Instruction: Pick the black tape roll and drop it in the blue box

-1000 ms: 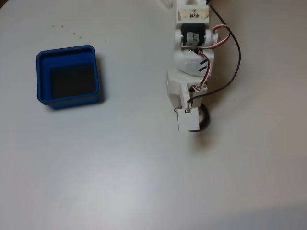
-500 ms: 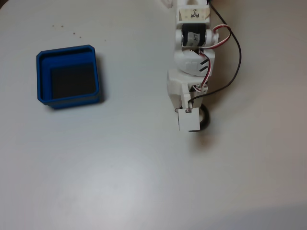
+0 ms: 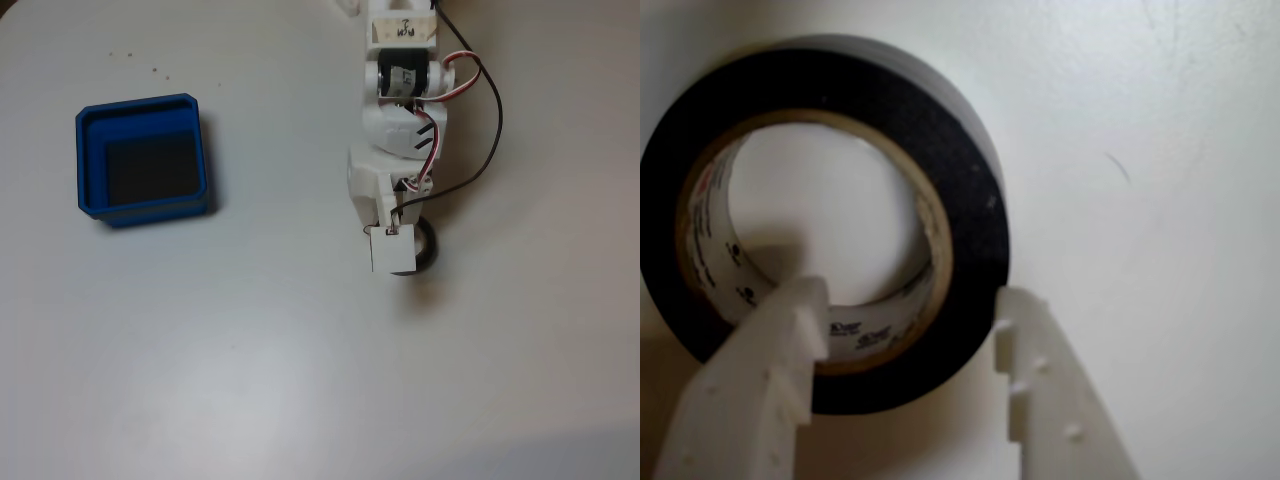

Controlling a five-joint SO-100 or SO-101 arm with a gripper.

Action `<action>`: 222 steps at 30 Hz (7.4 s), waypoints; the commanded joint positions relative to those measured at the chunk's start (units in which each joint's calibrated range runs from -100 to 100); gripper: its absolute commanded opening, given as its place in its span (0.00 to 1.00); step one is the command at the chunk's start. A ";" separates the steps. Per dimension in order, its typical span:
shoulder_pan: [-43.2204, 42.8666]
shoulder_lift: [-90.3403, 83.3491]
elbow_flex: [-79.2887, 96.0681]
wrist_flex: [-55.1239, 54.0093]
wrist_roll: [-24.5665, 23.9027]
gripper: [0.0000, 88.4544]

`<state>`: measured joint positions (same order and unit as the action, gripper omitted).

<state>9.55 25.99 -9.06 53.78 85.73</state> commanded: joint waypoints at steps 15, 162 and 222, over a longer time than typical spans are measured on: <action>0.66 2.35 -3.52 -0.97 -0.36 0.17; 4.18 4.61 -3.07 -0.06 -0.27 0.24; 32.80 -21.40 -5.50 9.75 -0.01 0.01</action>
<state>37.85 8.38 -10.31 63.88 85.73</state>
